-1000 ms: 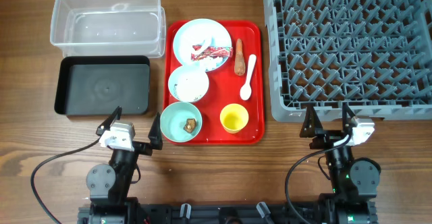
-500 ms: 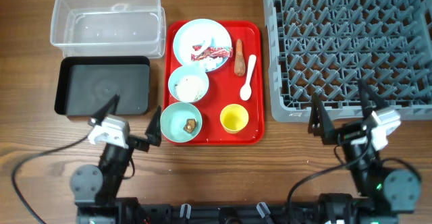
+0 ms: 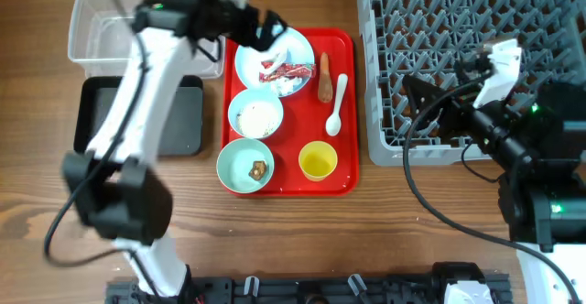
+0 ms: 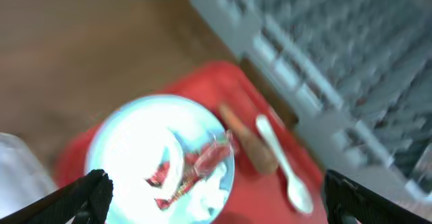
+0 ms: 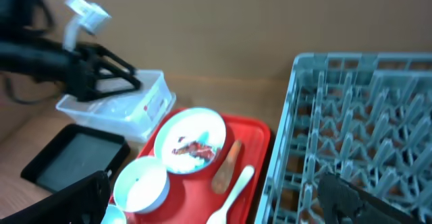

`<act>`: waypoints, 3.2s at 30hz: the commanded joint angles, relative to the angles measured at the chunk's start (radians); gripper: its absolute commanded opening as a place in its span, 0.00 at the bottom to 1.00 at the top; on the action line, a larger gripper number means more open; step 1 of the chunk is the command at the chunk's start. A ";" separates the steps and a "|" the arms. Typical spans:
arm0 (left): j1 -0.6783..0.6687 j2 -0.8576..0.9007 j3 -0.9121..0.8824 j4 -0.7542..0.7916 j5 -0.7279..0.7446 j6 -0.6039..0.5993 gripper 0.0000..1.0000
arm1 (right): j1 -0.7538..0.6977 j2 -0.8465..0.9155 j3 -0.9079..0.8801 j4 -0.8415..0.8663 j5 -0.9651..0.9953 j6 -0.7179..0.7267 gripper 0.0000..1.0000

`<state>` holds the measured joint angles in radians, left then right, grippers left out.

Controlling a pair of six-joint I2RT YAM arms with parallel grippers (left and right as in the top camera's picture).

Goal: Sort waste into correct bins and load items into the dishwasher rack
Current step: 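Grasp the white tissue on the white plate with the left gripper, then carry the tissue to the clear plastic bin and release it, then grasp the yellow cup on the red tray with the left gripper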

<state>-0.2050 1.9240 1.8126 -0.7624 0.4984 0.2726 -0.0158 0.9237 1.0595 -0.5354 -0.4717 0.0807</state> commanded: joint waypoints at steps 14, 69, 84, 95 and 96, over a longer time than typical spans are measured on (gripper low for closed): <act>-0.107 0.396 0.020 0.022 -0.272 0.151 1.00 | 0.005 0.133 0.019 -0.072 -0.024 0.000 1.00; -0.078 -0.202 0.033 -0.592 -0.278 -0.217 1.00 | 0.005 0.133 0.019 -0.110 -0.024 0.000 1.00; -0.427 -0.124 -0.458 -0.208 -0.272 -0.521 0.91 | 0.005 0.133 0.019 -0.137 -0.024 0.027 1.00; -0.444 -0.020 -0.458 -0.187 -0.314 -0.576 0.04 | 0.005 0.133 0.019 -0.162 -0.023 0.027 1.00; -0.443 -0.020 -0.458 -0.187 -0.314 -0.576 0.04 | 0.005 0.133 0.019 -0.162 -0.023 0.027 1.00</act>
<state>-0.6479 1.8965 1.3621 -0.9516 0.1902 -0.2981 -0.0158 1.0550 1.0611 -0.6956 -0.4721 0.0929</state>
